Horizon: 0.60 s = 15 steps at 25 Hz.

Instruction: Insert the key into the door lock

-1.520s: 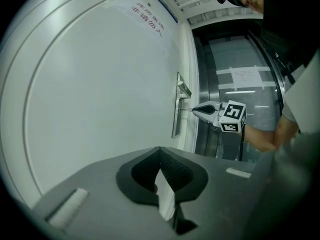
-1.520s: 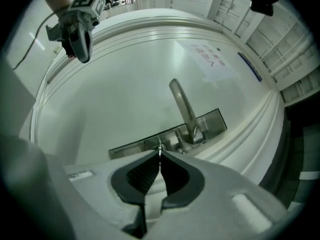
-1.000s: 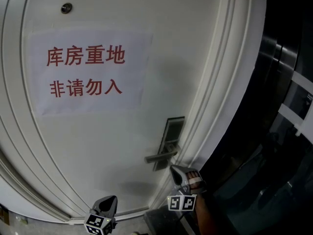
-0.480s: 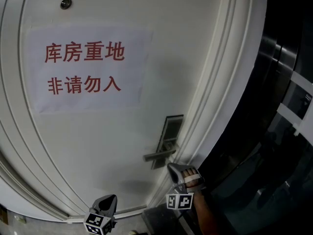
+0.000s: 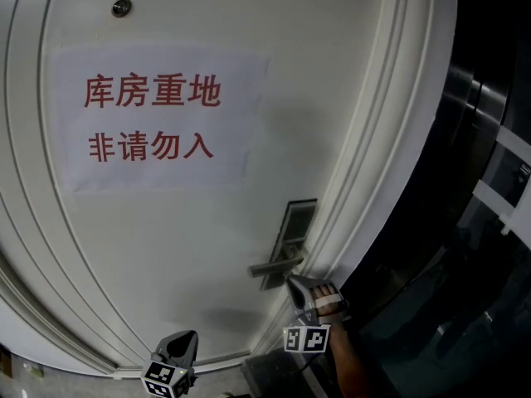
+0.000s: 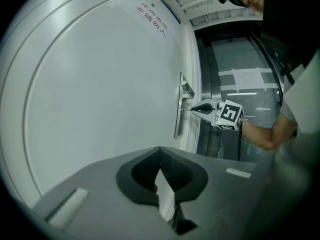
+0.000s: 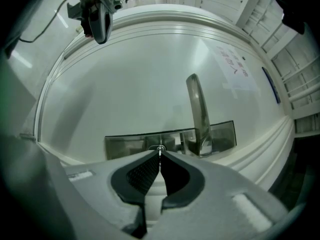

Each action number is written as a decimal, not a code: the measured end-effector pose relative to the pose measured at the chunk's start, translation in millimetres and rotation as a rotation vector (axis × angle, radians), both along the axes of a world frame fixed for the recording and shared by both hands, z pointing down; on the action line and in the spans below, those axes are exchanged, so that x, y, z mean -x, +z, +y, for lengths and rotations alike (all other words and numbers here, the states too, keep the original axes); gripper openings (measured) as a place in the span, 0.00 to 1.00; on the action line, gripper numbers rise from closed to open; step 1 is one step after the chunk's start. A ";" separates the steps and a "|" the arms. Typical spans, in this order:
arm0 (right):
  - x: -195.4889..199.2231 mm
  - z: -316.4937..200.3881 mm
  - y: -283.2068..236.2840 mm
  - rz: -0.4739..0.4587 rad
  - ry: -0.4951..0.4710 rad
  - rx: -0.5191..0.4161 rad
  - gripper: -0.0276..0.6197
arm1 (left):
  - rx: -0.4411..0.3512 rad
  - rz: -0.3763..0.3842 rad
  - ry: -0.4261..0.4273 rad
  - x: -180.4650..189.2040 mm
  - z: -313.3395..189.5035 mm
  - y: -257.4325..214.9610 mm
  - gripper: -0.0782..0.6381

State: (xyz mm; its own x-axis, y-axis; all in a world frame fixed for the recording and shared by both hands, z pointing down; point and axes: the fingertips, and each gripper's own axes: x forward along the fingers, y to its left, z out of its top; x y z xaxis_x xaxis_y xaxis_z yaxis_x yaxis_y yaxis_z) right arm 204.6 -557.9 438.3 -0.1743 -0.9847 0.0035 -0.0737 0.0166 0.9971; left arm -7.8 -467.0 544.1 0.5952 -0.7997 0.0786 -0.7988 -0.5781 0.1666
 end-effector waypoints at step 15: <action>2.8 -14.4 0.9 0.011 0.023 0.002 0.06 | -0.001 0.003 -0.016 8.3 -1.5 -1.7 0.11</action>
State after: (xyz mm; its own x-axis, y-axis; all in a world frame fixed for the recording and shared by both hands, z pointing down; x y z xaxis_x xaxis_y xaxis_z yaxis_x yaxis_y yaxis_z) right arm 201.8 -572.3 439.2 -0.1513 -0.9885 0.0077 -0.0626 0.0174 0.9979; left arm -16.1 -468.5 542.4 0.5822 -0.8094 0.0762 -0.8077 -0.5651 0.1682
